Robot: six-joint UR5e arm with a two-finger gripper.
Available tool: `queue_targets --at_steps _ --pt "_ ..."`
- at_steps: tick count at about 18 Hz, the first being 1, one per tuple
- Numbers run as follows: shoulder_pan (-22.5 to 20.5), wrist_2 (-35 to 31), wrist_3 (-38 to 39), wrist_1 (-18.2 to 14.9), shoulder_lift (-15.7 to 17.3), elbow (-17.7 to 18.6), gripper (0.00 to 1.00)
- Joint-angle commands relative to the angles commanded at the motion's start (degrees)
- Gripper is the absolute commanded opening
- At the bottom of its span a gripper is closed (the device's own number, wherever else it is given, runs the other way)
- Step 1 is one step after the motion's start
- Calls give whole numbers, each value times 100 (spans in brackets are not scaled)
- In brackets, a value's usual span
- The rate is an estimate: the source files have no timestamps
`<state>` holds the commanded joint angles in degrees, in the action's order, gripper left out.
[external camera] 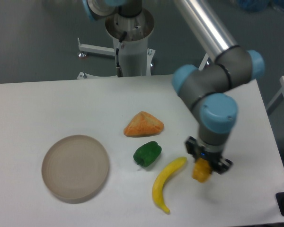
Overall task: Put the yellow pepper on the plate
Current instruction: 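Carry the held yellow pepper with the gripper toward the beige plate, then lower the yellow pepper onto the plate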
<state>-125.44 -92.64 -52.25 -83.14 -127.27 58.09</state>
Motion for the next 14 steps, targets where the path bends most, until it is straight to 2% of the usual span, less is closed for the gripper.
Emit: queue_targets --at_steps 7,14 --pt "1046 62 1742 -115 106 150 37" --pt "2040 44 2508 -106 106 483 37"
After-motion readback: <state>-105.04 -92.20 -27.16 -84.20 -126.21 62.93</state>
